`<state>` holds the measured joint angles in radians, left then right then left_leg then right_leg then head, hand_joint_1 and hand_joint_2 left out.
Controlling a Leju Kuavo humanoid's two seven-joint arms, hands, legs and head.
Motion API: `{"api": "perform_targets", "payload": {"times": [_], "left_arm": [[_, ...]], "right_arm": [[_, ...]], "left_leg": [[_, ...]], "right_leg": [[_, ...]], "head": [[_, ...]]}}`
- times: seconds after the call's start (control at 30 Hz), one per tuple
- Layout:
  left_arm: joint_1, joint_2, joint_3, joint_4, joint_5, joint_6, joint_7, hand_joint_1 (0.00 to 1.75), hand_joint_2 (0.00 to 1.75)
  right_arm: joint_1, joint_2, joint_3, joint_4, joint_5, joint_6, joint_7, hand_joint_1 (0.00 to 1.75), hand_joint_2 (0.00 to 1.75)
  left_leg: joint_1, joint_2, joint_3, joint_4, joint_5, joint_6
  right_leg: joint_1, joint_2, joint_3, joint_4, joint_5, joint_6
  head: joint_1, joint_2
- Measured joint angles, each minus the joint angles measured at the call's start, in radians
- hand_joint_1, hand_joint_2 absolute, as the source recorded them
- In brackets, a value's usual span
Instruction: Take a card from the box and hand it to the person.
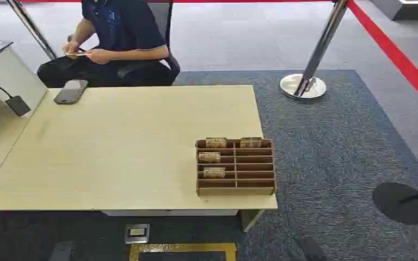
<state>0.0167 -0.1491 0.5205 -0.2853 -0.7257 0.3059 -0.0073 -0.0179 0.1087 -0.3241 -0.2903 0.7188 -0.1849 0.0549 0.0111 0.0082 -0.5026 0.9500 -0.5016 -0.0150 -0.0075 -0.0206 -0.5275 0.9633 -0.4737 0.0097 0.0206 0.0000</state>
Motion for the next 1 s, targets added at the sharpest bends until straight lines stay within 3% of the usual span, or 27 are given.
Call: {"api": "perform_targets", "payload": {"times": [0.23, 0.4, 0.6, 0.83, 1.0], "left_arm": [[-0.033, -0.037, 0.13, 0.029, -0.138, 0.057, 0.017, 0.0, 0.0], [-0.049, -0.06, 0.21, 0.045, -0.22, 0.093, 0.034, 0.0, 0.0], [-0.062, -0.077, 0.289, 0.06, -0.276, 0.108, 0.035, 0.0, 0.0], [-0.072, -0.089, 0.352, 0.072, -0.306, 0.119, 0.035, 0.0, 0.0], [-0.075, -0.096, 0.372, 0.074, -0.318, 0.125, 0.035, 0.0, 0.0]], "right_arm": [[-0.045, 0.018, -0.101, 0.02, 0.11, -0.052, -0.029, 0.0, 0.0], [-0.086, 0.026, -0.202, 0.026, 0.125, -0.079, -0.117, 0.0, 0.0], [-0.144, 0.031, -0.326, 0.008, 0.04, -0.055, -0.252, 0.0, 0.0], [-0.179, 0.037, -0.345, -0.126, -0.127, -0.033, -0.376, 0.0, 0.0], [-0.168, 0.04, -0.3, -0.267, -0.225, -0.058, -0.422, 0.0, 0.0]], "left_leg": [[0.0, 0.0, 0.0, 0.0, 0.0, 0.0], [0.0, 0.0, 0.0, 0.0, 0.0, 0.0], [0.0, 0.0, 0.0, 0.0, 0.0, 0.0], [0.0, 0.0, 0.001, 0.0, 0.0, 0.0], [0.0, 0.0, 0.001, 0.0, 0.0, 0.0]], "right_leg": [[0.0, 0.0, 0.0, 0.0, 0.0, 0.0], [0.0, 0.0, 0.0, 0.0, 0.0, 0.0], [0.0, 0.0, 0.0, 0.0, 0.0, 0.0], [0.0, 0.0, 0.001, 0.0, 0.0, 0.0], [-0.001, 0.0, 0.0, 0.0, 0.0, 0.0]], "head": [[0.0, 0.0], [0.0, 0.0], [0.0, 0.0], [0.0, 0.0], [-0.001, 0.0]]}}
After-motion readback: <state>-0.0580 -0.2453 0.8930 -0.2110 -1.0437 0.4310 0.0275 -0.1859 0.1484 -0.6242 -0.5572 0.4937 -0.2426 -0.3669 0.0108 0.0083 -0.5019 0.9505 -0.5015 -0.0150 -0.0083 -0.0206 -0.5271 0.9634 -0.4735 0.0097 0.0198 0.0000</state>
